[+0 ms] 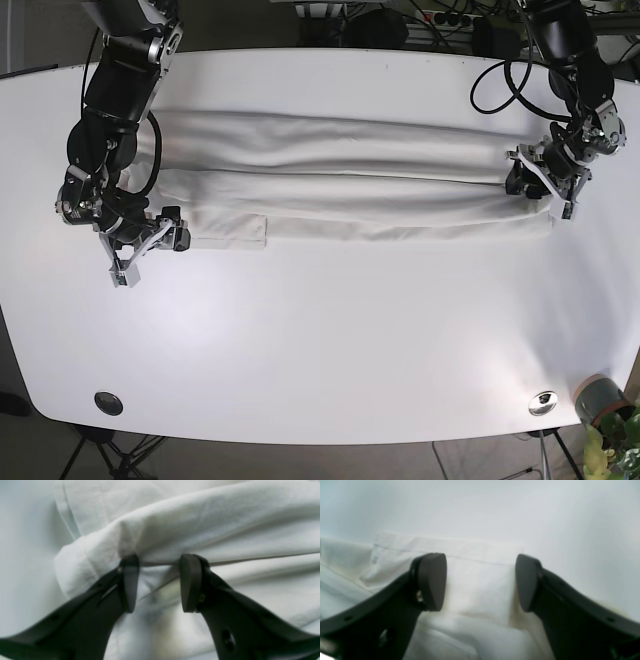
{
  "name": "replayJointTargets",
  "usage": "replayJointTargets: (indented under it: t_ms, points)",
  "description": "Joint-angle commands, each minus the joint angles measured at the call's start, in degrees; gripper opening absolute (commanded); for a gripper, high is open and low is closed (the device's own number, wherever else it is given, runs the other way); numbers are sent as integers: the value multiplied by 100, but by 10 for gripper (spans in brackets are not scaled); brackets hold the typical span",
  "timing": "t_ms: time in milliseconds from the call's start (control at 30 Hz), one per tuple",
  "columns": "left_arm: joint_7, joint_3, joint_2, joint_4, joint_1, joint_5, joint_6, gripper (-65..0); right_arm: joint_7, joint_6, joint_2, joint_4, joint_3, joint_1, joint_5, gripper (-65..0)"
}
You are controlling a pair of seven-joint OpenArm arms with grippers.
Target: Fold the T-shirt properly
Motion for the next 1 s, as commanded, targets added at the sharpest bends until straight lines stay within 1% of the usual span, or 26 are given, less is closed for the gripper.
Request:
replayJointTargets:
  t_ms: [0,267,500,700,833,933,967]
  points:
    - [362,1,-45,-24,57,233,14,-404,151,11,92,-10,14,150,78,-243]
    - [362,1,-45,-24,57,233,14,-404,467,11,84,-160,23,71,43,-243]
    - [362,1,-45,-24,57,233,14,-404,467,11,110,-292,23,62,43,-243]
    - [362,19,-45,-24,39,233,14,-404,406,11,66,-256,14,36,113,-243]
    - [362,19,-36,-24,39,233,14,-404,344,55,-57,-221,14,36,113,-244]
    - [362,19,-45,-24,39,233,14,-404,335,55,-110,-54,5,27,104,-276]
    - [362,19,-45,-24,39,233,14,-404,283,55,-119,-19,5,27,104,-301]
